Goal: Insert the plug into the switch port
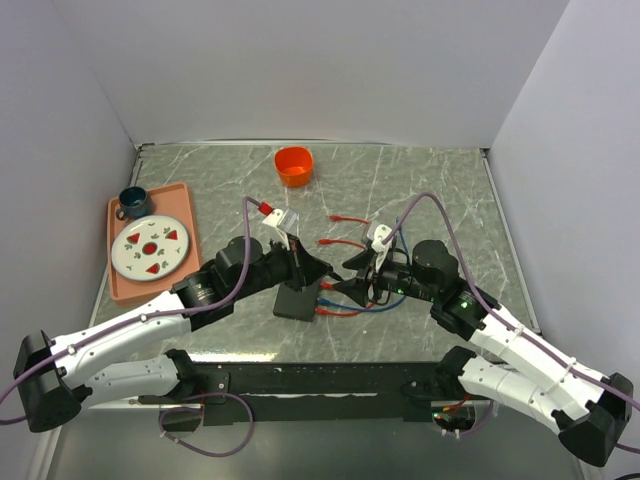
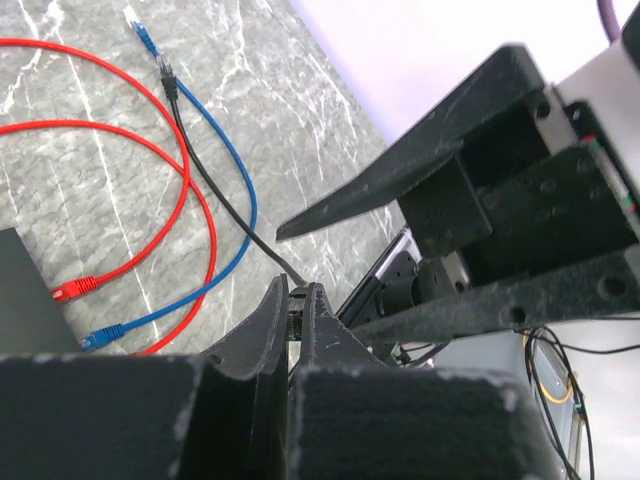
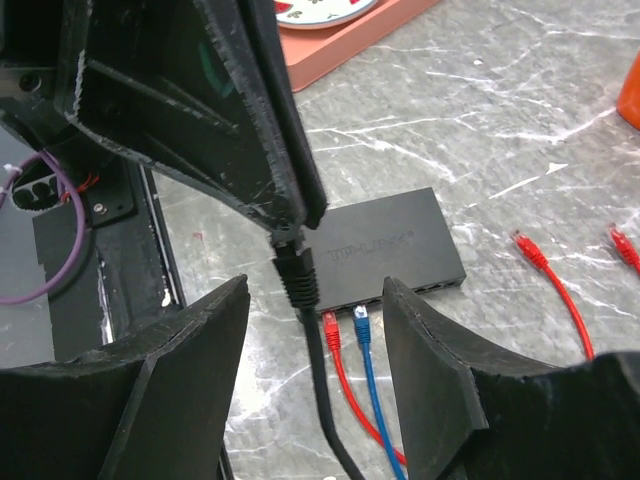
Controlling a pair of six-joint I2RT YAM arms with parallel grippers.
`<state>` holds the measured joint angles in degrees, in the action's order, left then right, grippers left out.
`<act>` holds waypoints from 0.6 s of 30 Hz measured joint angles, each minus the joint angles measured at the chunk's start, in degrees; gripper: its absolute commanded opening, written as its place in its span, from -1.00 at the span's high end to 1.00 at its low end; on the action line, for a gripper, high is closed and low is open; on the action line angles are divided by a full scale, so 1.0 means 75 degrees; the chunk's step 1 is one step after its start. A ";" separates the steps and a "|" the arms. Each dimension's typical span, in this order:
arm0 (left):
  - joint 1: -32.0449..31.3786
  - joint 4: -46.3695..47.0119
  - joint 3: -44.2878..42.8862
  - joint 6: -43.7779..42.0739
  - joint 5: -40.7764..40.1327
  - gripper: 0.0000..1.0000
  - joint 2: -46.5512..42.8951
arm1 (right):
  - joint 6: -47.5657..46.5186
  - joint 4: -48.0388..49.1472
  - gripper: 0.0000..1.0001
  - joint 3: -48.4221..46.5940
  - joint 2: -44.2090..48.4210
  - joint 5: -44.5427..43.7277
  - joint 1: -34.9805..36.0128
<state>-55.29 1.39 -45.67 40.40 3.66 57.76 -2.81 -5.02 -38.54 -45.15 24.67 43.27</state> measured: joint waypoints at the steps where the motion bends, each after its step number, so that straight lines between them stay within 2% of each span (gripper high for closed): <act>1: -0.0003 -0.0003 -0.0038 0.0029 -0.0015 0.98 0.0023 | 0.0006 0.0006 -0.28 0.0000 0.0000 0.0000 0.0015; 5: -0.0006 0.0009 -0.0085 0.0137 -0.0009 0.98 0.0093 | 0.0035 0.0064 -0.23 0.0000 -0.0029 -0.0041 0.0067; 8: -0.0006 0.0003 -0.0085 0.0169 0.0003 0.98 0.0163 | 0.0035 0.0169 0.35 0.0000 -0.0128 -0.0140 0.0108; 9: -0.0006 0.0006 -0.0085 0.0172 0.0012 0.98 0.0184 | 0.0032 0.0195 0.70 0.0003 -0.0175 -0.0154 0.0114; 12: 0.0015 0.0009 -0.0087 0.0175 -0.0044 0.98 0.0233 | 0.0058 0.0221 1.00 0.0003 -0.0294 -0.0122 0.0181; 16: 0.0035 -0.0026 -0.0087 0.0178 -0.0087 0.98 0.0233 | 0.0055 0.0262 1.00 0.0003 -0.0364 -0.0117 0.0187; 17: 0.0041 -0.0029 -0.0087 0.0178 -0.0096 0.93 0.0233 | 0.0055 0.0271 1.00 0.0003 -0.0376 -0.0122 0.0187; 18: 0.0041 -0.0044 -0.0087 0.0178 -0.0102 0.39 0.0233 | 0.0052 0.0274 1.00 0.0003 -0.0385 -0.0131 0.0187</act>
<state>-54.98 1.06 -46.33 41.74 2.90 59.51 -2.42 -2.96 -38.52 -48.03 23.68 44.66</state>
